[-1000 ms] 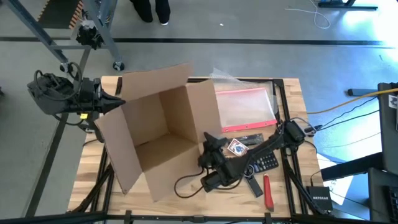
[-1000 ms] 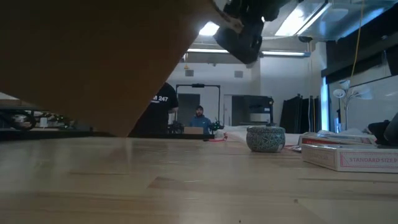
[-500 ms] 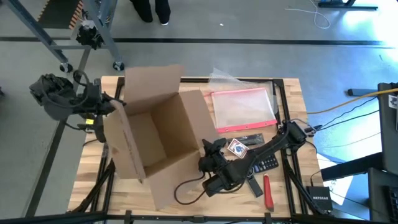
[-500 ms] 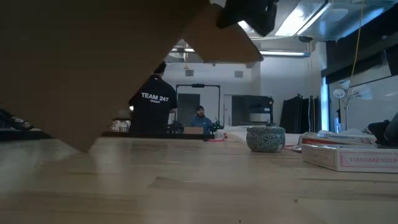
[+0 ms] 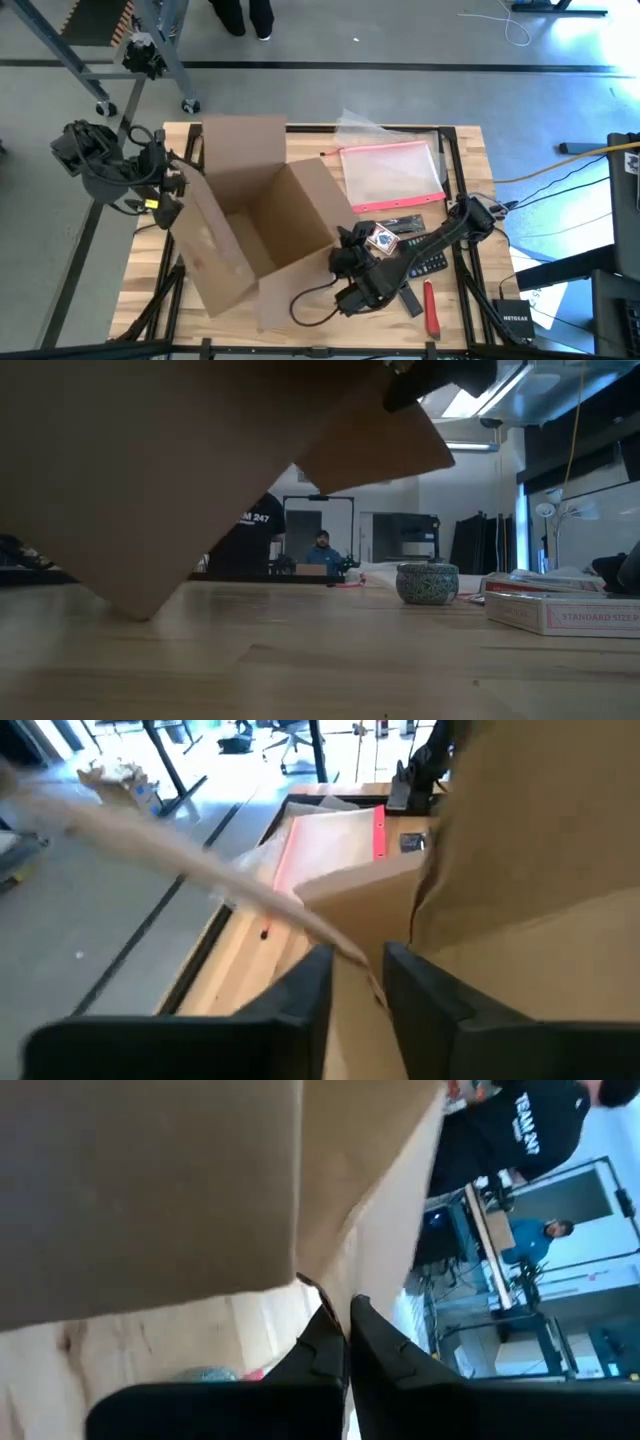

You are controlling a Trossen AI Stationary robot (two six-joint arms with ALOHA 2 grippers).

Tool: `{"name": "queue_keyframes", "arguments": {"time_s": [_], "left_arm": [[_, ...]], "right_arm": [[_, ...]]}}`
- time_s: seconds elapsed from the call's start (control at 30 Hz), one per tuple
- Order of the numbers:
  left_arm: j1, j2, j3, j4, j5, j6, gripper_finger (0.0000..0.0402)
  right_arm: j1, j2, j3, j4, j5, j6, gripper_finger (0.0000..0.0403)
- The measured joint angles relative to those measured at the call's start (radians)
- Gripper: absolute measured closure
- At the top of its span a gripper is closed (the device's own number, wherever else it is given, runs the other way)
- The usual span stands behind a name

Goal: Unpack boxes
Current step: Break down box until it is fully flat

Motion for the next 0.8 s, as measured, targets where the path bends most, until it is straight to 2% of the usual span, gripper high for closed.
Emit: {"name": "queue_keyframes", "arguments": {"time_s": [0.13, 0.23, 0.5, 0.63, 0.7, 0.8], "left_arm": [[0.0, 0.01, 0.055, 0.003, -0.002, 0.046, 0.0274], [0.0, 0.02, 0.117, 0.01, -0.005, 0.06, 0.026], [0.0, 0.051, 0.262, 0.027, -0.048, 0.176, 0.0267], [0.001, 0.073, 0.34, 0.141, -0.051, 0.305, 0.0272], [0.001, 0.093, 0.367, 0.179, -0.033, 0.379, 0.0272], [0.001, 0.127, 0.388, 0.155, 0.035, 0.405, 0.0272]], "right_arm": [[0.001, -0.003, 0.0, -0.056, -0.019, 0.096, 0.0403], [0.001, -0.021, 0.0, -0.063, -0.04, 0.152, 0.0403], [-0.001, -0.144, 0.0, -0.051, -0.105, 0.216, 0.0403], [-0.004, -0.193, 0.0, -0.044, -0.114, 0.218, 0.0403], [-0.009, -0.207, 0.0, -0.041, -0.129, 0.218, 0.0403], [-0.025, -0.22, 0.0, -0.045, -0.152, 0.22, 0.0403]]}}
